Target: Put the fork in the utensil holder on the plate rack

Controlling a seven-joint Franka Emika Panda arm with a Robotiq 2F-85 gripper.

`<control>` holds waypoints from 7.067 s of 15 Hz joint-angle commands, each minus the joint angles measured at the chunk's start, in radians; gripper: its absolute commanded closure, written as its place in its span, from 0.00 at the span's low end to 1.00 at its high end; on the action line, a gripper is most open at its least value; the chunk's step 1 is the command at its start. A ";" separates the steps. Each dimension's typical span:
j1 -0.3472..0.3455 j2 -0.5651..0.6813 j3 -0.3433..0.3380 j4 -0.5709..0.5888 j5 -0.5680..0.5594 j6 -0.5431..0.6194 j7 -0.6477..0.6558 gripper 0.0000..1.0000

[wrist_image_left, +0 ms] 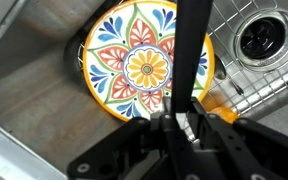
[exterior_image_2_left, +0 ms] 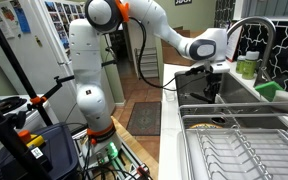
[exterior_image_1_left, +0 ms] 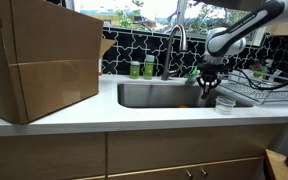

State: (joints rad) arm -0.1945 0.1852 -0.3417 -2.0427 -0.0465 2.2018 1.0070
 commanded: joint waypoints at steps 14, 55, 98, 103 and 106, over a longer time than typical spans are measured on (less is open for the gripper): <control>-0.045 -0.179 0.031 0.004 -0.149 -0.086 0.047 0.80; -0.276 -0.175 -0.077 0.220 -0.610 -0.083 -0.021 0.95; -0.157 0.209 -0.376 0.356 -1.160 0.283 0.646 0.95; -0.174 0.198 -0.334 0.342 -1.235 0.245 0.697 0.95; -0.180 0.190 -0.312 0.330 -1.273 0.214 0.725 0.95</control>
State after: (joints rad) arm -0.3677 0.4122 -0.6811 -1.6732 -1.2580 2.4529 1.6833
